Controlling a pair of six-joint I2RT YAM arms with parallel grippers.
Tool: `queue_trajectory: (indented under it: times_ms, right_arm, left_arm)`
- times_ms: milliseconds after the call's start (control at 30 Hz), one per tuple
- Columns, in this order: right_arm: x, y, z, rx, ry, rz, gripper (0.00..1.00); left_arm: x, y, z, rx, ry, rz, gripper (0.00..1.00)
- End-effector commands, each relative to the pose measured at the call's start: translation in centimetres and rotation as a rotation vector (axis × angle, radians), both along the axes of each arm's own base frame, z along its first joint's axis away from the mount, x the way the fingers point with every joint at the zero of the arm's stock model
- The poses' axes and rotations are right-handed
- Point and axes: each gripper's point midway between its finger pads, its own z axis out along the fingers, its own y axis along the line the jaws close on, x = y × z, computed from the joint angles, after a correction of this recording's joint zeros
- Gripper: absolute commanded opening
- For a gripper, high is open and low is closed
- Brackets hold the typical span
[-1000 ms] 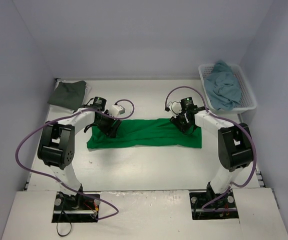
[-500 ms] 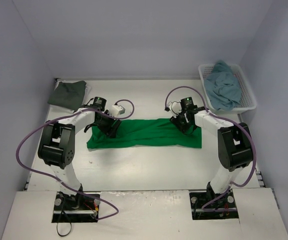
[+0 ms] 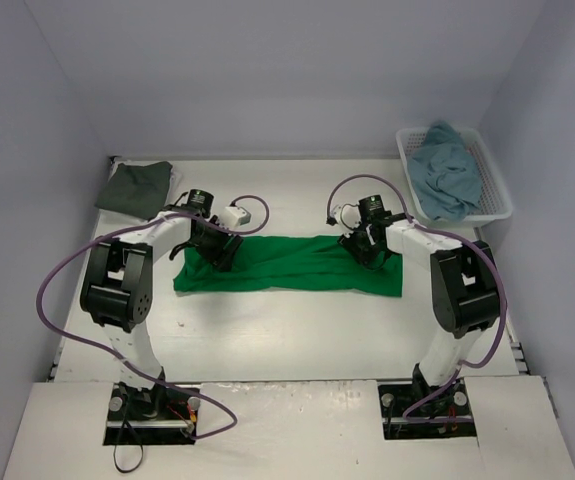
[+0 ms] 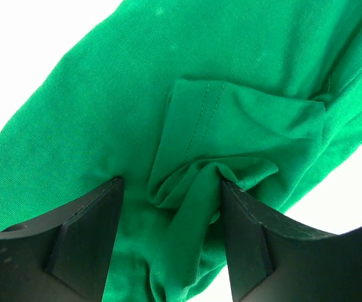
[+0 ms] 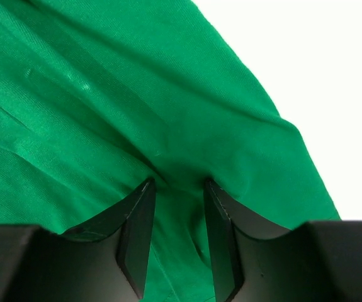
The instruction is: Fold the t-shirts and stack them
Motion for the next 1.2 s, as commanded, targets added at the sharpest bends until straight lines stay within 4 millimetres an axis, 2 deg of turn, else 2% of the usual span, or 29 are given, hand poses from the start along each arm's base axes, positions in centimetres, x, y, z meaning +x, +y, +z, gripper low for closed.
queue_trajectory:
  times_ms: [0, 67, 167, 300, 367, 667, 867, 900, 1167]
  right_arm:
    - [1.7, 0.7, 1.7, 0.02, -0.055, 0.023, 0.32]
    - [1.4, 0.7, 1.6, 0.014, -0.05, 0.034, 0.28]
    - [0.8, 0.3, 1.8, -0.001, -0.052, 0.045, 0.14]
    - [-0.1, -0.1, 2.2, -0.013, -0.059, 0.066, 0.03]
    - [-0.7, -0.2, 2.5, -0.014, -0.055, 0.078, 0.0]
    - [-2.4, 0.5, 3.2, -0.023, -0.039, 0.151, 0.0]
    - [-3.6, 2.2, 3.7, -0.01, -0.017, 0.204, 0.0]
    - [-3.8, 2.6, 3.6, -0.01, -0.015, 0.218, 0.0]
    - [-3.7, 3.4, 2.1, -0.03, 0.029, 0.258, 0.0]
  left_arm:
    - [1.0, 0.8, 0.7, 0.007, -0.025, 0.006, 0.56]
    - [1.2, 0.8, 1.1, 0.003, -0.031, 0.016, 0.56]
    - [1.6, 0.9, 1.7, 0.005, -0.045, 0.025, 0.56]
    - [3.0, 0.8, 2.5, -0.018, -0.07, 0.063, 0.56]
    - [3.3, 0.7, 2.2, -0.032, -0.049, 0.076, 0.56]
    - [4.5, 1.4, 1.7, -0.036, 0.009, 0.123, 0.56]
    - [5.1, 1.4, 1.6, -0.024, 0.028, 0.116, 0.56]
    - [5.6, 1.2, 2.1, -0.033, 0.018, 0.115, 0.56]
    - [6.6, 1.3, 1.6, -0.018, 0.032, 0.124, 0.56]
